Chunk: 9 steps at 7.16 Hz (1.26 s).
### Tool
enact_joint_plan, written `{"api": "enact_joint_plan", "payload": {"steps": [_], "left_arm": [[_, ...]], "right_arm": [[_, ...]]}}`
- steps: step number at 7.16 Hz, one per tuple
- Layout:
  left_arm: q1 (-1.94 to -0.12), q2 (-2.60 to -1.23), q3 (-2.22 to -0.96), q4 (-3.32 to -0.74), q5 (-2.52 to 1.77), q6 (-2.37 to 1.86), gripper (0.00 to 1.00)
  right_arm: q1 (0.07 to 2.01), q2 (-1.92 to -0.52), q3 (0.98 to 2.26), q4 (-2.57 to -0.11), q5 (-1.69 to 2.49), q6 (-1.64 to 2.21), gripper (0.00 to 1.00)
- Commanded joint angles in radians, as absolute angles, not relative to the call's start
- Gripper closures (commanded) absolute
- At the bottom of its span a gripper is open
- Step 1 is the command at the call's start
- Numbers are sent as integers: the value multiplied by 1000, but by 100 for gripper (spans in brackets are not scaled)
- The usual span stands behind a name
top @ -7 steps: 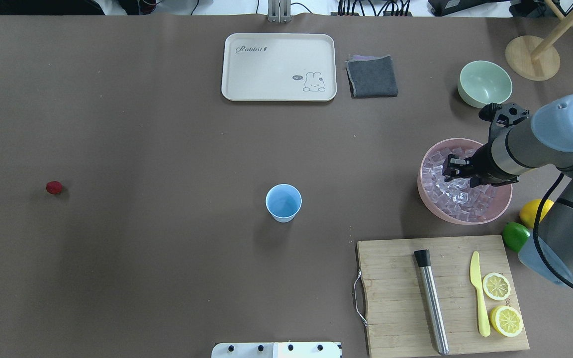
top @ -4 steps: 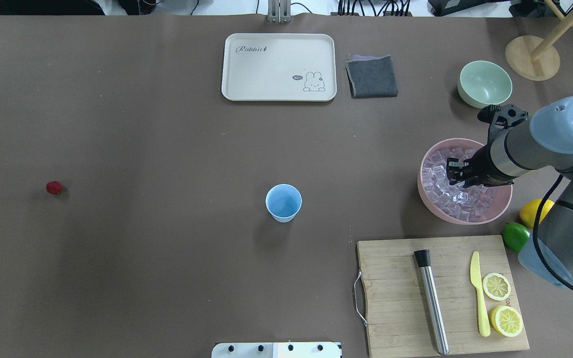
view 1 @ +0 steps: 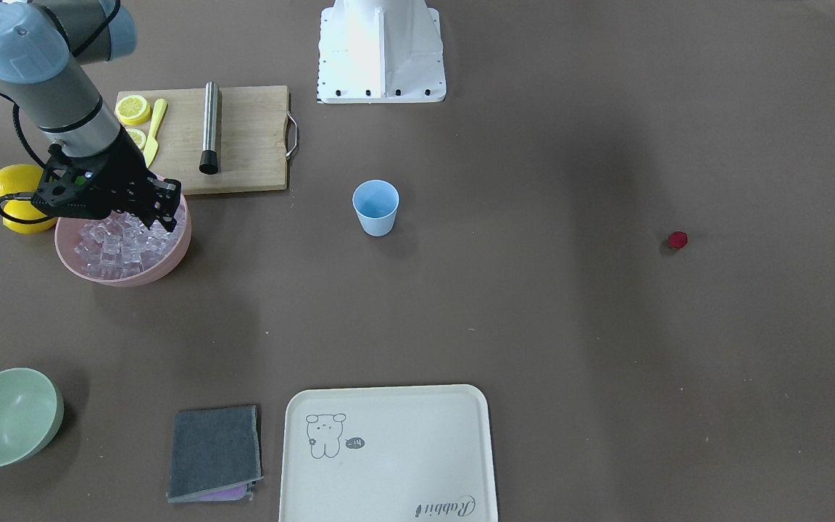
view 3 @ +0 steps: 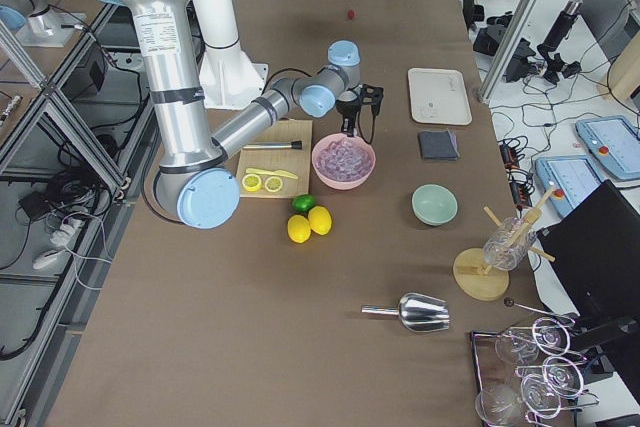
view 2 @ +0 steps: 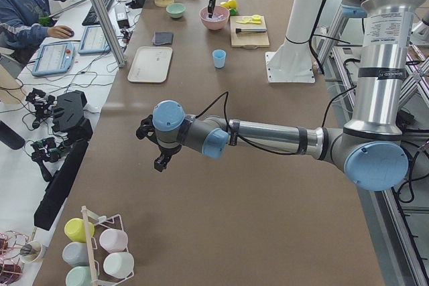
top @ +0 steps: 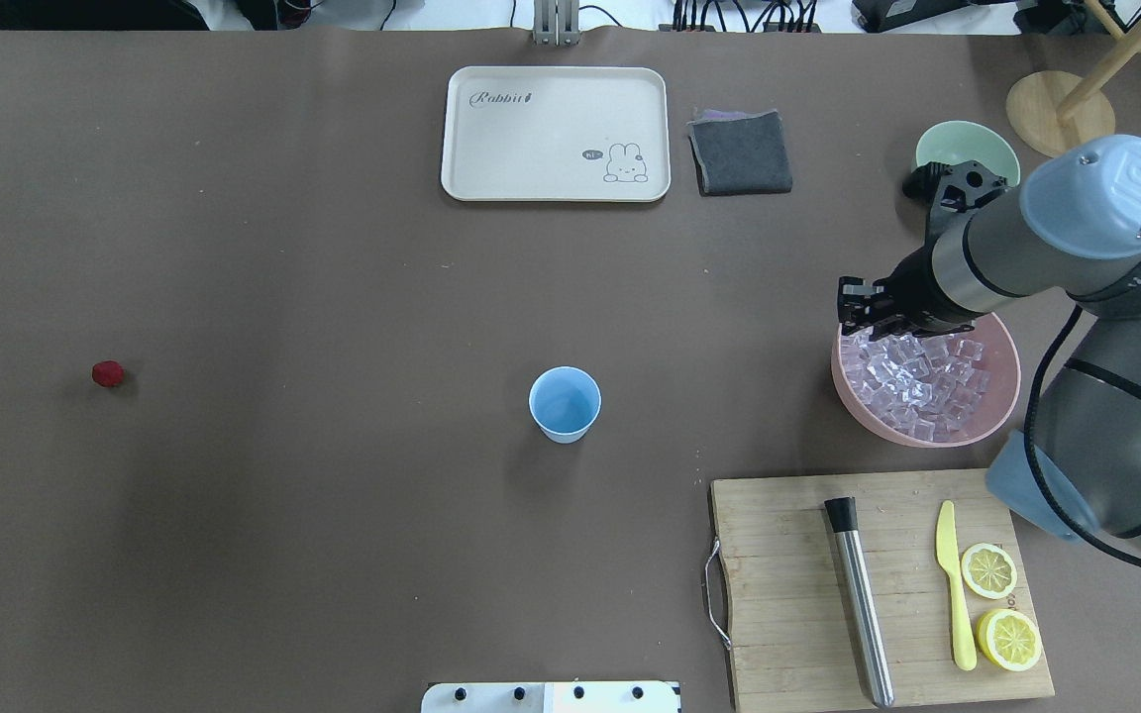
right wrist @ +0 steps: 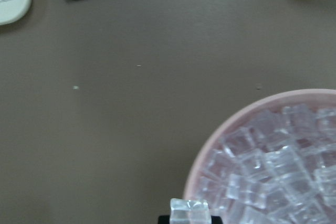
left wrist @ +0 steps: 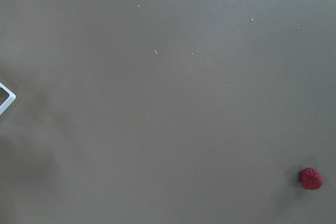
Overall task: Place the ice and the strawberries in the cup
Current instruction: 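Carry the ice cube with the right gripper over the blue cup and release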
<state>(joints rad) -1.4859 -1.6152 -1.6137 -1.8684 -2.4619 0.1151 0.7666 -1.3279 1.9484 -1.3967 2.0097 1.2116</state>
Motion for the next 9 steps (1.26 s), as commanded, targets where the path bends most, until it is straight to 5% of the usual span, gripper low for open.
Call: {"api": "enact_joint_plan", "payload": {"steps": [1,5,9], "left_arm": [[-1480,-1617,-1614,-1868,-2462,115,2],[-1456,-1615,-1612,-1868,-2464,117,2],[-1456,-1611,-1609,-1868,-2464,117,2]], "right_arm": [[697,-1189,1945,-1436,1967,1227,100],[470,-865,1834,-1624,1767,1380,100],[428,-834,1796,-1623,1710,1404,100]]}}
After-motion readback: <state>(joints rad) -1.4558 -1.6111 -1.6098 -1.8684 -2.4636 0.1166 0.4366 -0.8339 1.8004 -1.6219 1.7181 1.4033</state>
